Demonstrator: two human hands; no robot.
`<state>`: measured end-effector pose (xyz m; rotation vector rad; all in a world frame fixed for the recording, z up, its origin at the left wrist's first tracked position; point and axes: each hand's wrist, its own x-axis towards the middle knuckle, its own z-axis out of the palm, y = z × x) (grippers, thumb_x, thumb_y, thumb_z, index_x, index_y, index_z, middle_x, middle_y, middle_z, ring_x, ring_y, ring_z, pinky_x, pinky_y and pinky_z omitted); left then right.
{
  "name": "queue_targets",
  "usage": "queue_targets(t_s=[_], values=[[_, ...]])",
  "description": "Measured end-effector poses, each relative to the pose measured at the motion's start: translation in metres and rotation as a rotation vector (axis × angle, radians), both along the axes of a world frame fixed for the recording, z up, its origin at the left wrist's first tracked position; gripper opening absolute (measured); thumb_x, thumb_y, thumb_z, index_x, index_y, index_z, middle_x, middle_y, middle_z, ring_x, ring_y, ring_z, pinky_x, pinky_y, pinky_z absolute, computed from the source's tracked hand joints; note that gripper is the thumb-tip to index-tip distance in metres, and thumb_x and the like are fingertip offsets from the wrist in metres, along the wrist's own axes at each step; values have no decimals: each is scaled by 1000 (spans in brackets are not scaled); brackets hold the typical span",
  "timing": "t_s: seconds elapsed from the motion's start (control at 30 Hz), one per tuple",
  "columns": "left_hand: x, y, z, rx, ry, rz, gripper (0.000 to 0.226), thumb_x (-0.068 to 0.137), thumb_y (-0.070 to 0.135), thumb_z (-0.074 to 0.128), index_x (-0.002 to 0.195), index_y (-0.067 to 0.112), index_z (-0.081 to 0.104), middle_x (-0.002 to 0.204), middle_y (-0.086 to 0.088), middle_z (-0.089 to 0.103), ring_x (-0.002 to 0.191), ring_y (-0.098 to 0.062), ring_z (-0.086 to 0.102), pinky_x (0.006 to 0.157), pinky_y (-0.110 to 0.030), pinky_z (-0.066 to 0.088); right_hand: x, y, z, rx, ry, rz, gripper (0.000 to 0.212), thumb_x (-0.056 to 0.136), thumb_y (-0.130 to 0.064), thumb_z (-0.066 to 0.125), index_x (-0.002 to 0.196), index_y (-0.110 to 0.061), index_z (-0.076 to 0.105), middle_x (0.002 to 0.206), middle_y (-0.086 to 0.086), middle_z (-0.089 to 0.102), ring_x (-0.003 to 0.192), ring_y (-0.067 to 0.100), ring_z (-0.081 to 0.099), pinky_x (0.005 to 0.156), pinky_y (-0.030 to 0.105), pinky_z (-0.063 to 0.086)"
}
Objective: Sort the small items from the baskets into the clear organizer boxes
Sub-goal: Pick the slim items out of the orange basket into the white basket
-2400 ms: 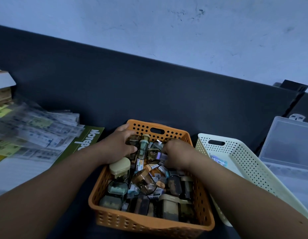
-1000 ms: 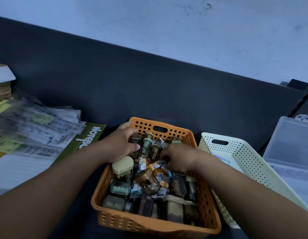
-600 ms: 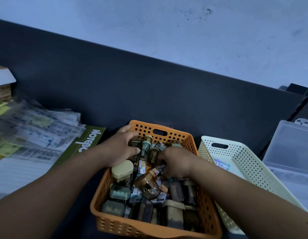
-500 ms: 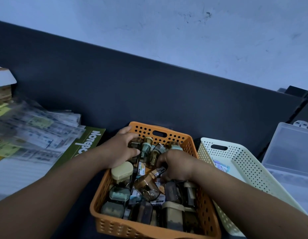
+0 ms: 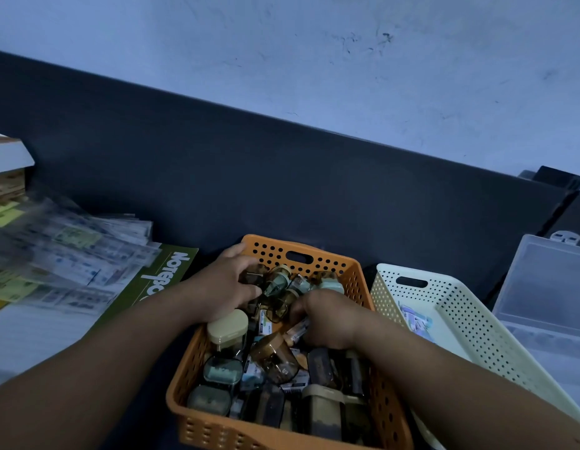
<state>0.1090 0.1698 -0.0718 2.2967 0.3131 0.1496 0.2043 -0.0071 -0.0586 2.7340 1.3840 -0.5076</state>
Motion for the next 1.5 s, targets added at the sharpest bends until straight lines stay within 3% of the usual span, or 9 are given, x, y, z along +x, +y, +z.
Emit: queue_targets(t_s=[0.07,0.17,0.37,0.47,0.57,0.73,0.87,1.1,1.5], values=[[0,0,0,1,-2,4,61,91,27,61,146,26,34,158,18,-2,144,-9,14,109,-23,16,1,-5,3,113,132,-70,30,81,-10,72,108,-22,67,119,-4,61,112,18,56,95,33,49],[0,0,-2,8,-2,9,61,91,27,61,146,25,34,158,16,-1,144,-9,13,112,-25,17,3,-11,5,283,310,-125,22,78,-6,75,89,-23,67,95,-12,63,94,12,60,88,31,51],[1,1,-2,12,1,17,61,90,26,62,145,24,36,159,15,-1,144,-9,12,115,-29,19,9,-17,14,545,426,-177,16,80,-6,75,77,-20,68,73,-10,65,68,3,59,66,23,49],[2,1,-2,20,2,16,61,90,25,63,145,23,36,159,15,0,144,-10,13,113,-27,19,12,-23,19,613,423,-210,12,80,-11,76,79,-21,69,78,-2,65,72,15,58,71,40,52],[2,1,-1,16,6,11,62,89,25,63,145,23,37,159,14,0,144,-10,13,111,-26,20,9,-25,20,541,363,-210,20,82,-10,74,93,-26,67,85,-2,63,78,15,59,79,42,55],[2,0,0,19,12,10,62,89,25,64,145,23,37,159,13,0,144,-11,13,111,-26,20,-1,-17,20,338,289,-104,32,85,-13,70,113,-28,64,106,-9,59,84,5,56,74,20,48],[1,-1,0,16,5,15,61,89,25,63,145,24,37,159,14,0,144,-11,14,111,-26,21,-7,-10,15,161,233,-20,40,85,-11,69,122,-28,63,125,-6,58,106,11,55,92,25,46],[1,-1,-1,1,-8,16,61,90,24,63,145,23,37,159,14,0,144,-10,16,108,-23,20,-11,12,8,-13,55,70,45,83,-17,70,125,-30,61,123,-1,62,109,19,58,94,35,50],[1,1,-3,-11,-13,9,61,90,25,62,145,24,36,158,16,0,143,-9,15,111,-24,19,-6,15,2,32,-7,131,28,83,-21,69,110,-25,65,105,-1,65,95,19,59,82,34,52]])
